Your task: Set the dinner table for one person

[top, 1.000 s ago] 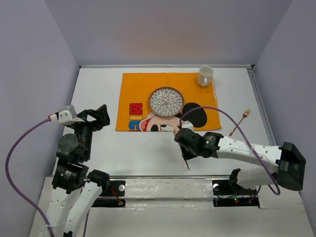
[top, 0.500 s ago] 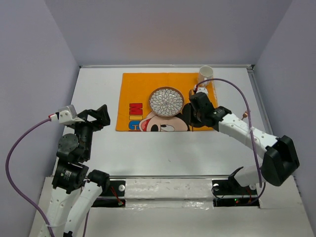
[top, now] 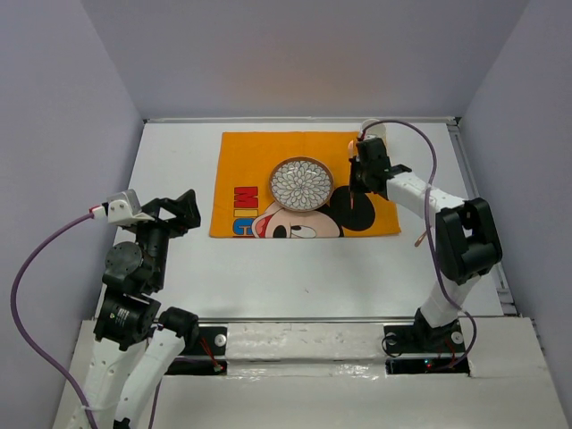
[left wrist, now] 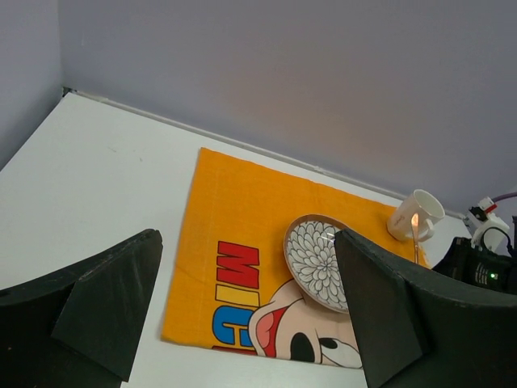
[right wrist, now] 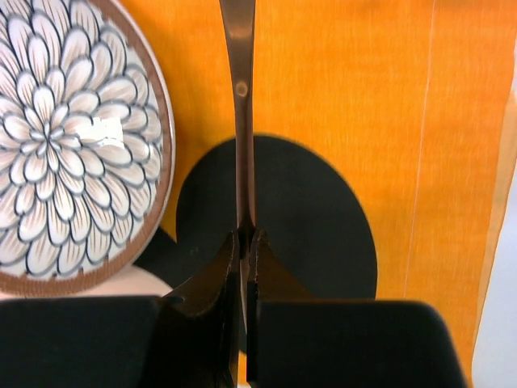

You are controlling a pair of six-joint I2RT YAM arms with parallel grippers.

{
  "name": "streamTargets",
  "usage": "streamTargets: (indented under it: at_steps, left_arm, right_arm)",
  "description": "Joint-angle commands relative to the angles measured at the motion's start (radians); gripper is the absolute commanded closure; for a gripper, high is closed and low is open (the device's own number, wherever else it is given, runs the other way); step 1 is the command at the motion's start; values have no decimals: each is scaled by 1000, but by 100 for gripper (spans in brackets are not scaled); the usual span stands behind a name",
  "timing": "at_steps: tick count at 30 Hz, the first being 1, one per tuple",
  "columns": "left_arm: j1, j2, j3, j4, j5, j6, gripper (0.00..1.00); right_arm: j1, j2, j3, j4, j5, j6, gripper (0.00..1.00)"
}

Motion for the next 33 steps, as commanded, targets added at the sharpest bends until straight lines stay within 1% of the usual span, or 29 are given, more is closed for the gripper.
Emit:
streamTargets:
  at_steps: [1,9,17,25,30,31,32,33]
  left_arm:
    - [-9,10,-2,46,5,20,1]
    - [-17,24,0,49,2,23,1]
    - [-17,25,0,52,1,23,1]
    - [-17,25,-2,51,-2,25,1]
    - [-15,31,-2,51,-1,25,1]
    - [-15,30,0,51,-1,25,1]
    - [-14,28,0,51,-2,25,1]
    - [-15,28,0,51,-2,25,1]
  right_arm:
    - [-20,44,91,75,-60,-47,100]
    - [-50,132,123,70,-80,-30,100]
    - [-60,154,126,33,-65,-4,100]
    - [-79,221,152,23,-66,-10,100]
    - [-80,223,152,21,-48,-16,100]
    - [-80,223,155,22,-45,-16,99]
    - [-80,221,157,23,-43,-16,93]
    - [-80,221,160,21,-45,-16,90]
